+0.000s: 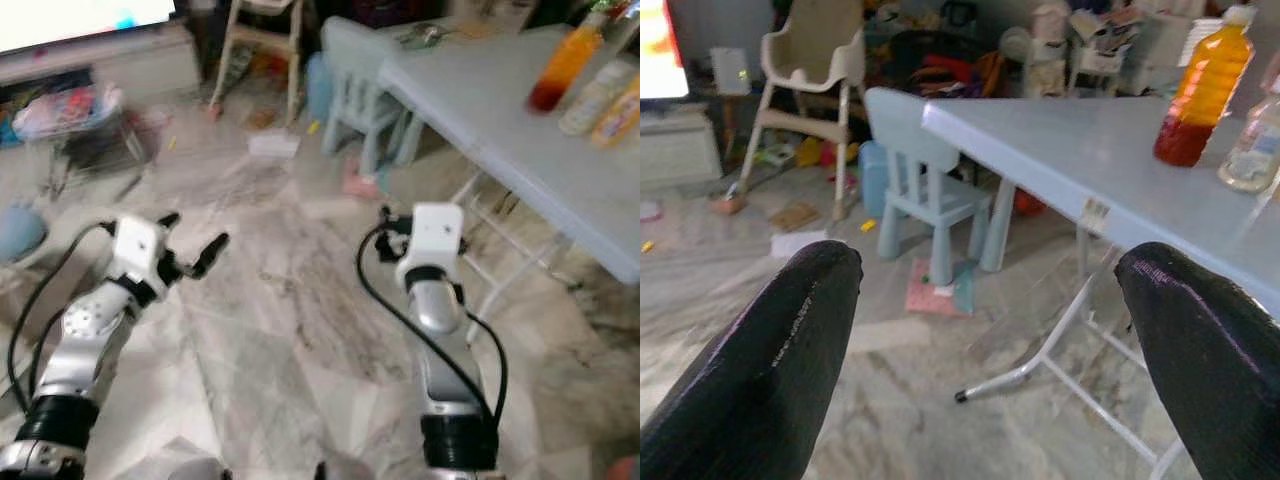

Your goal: Restocking fridge

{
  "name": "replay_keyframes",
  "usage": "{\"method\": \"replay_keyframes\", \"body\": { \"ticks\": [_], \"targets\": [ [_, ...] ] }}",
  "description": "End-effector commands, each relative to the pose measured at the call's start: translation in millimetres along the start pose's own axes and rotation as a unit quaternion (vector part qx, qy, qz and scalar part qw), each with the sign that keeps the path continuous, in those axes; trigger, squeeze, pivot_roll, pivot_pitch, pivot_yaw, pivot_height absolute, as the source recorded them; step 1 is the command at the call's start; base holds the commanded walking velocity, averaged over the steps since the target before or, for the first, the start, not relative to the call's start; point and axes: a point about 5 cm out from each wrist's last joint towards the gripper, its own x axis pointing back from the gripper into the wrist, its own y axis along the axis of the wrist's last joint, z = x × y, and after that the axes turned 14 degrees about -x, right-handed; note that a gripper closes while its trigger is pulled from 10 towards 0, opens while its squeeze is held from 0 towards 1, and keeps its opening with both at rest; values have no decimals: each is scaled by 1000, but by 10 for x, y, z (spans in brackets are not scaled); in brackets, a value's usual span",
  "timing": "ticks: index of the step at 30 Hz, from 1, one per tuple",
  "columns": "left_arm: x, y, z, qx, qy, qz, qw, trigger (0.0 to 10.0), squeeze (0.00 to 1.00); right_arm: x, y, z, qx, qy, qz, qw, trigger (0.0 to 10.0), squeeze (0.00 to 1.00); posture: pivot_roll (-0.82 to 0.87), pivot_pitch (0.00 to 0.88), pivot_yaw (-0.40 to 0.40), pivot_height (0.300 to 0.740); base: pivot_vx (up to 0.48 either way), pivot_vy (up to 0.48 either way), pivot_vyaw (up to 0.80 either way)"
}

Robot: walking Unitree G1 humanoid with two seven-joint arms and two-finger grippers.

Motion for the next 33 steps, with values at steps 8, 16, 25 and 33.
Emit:
{"method": "replay_keyframes", "body": {
  "ticks": [8,16,25,33],
  "targets": [
    [28,-21,52,-2,7,9,1000,10000,0,-2,6,94,-2,15,-2,1000,10000,0,29,42,-44,740,480,0,-700],
    [32,-29,24,3,4,8,1000,10000,0,-37,78,-4,17,-7,-25,1000,10000,0,39,35,-45,740,480,0,0],
    [7,-27,33,15,11,7,1000,10000,0,-100,116,-33,18,-10,-31,999,10000,0,43,27,-47,740,447,0,0],
    [-7,-20,29,21,8,6,1000,10000,0,-91,98,-23,17,-11,-32,999,10000,0,43,26,-43,740,430,0,0]
  ]
}}
